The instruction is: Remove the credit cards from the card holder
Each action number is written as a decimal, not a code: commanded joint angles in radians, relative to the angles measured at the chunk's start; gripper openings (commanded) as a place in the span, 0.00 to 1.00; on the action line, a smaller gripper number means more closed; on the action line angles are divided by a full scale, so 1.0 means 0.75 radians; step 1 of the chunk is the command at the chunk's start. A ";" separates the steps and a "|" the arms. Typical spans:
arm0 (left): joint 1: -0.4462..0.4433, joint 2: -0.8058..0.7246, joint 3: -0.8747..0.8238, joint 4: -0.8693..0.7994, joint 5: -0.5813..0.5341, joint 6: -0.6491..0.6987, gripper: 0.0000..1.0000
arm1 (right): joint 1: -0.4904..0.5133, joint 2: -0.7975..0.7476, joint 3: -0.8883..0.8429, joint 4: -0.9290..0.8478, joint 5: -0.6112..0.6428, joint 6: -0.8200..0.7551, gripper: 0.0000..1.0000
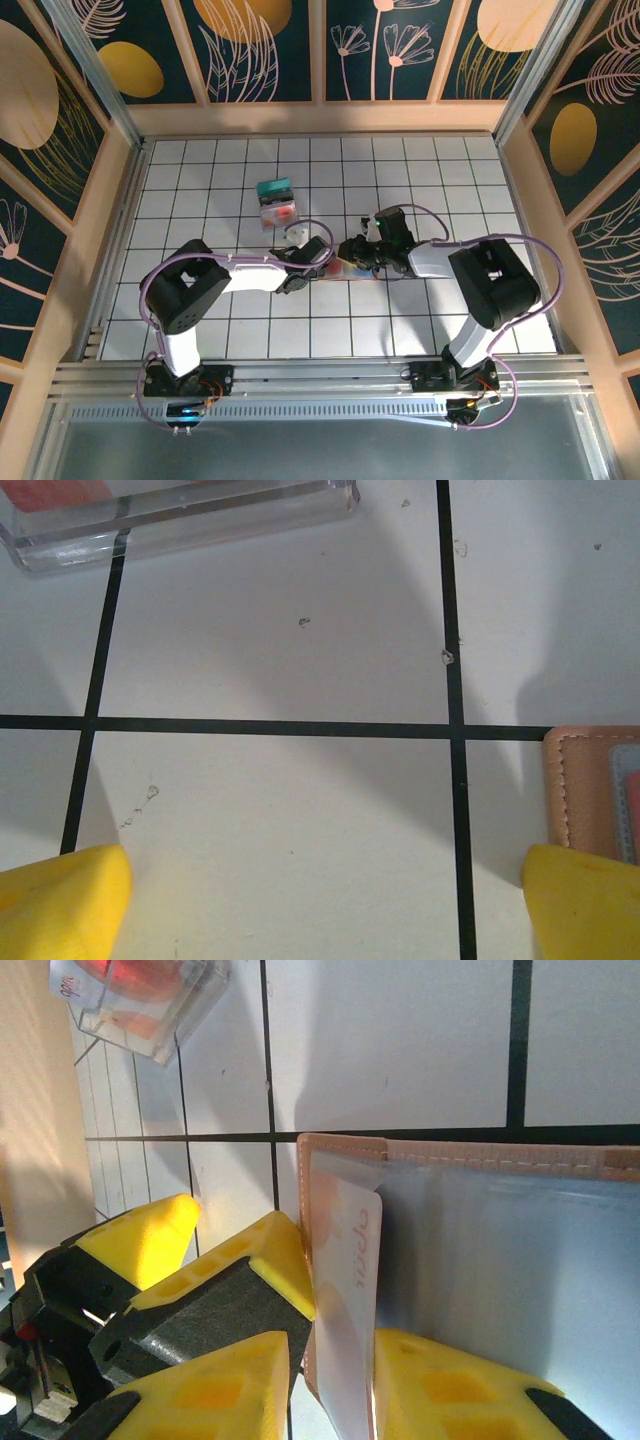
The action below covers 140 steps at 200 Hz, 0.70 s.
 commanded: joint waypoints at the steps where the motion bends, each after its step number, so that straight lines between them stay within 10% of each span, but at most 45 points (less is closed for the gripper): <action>1: -0.016 0.010 -0.028 -0.179 0.025 0.009 0.99 | 0.004 0.049 -0.010 0.135 -0.097 0.027 0.28; 140: -0.016 0.080 -0.001 -0.206 0.011 -0.043 0.99 | -0.066 0.041 -0.055 0.250 -0.224 0.058 0.21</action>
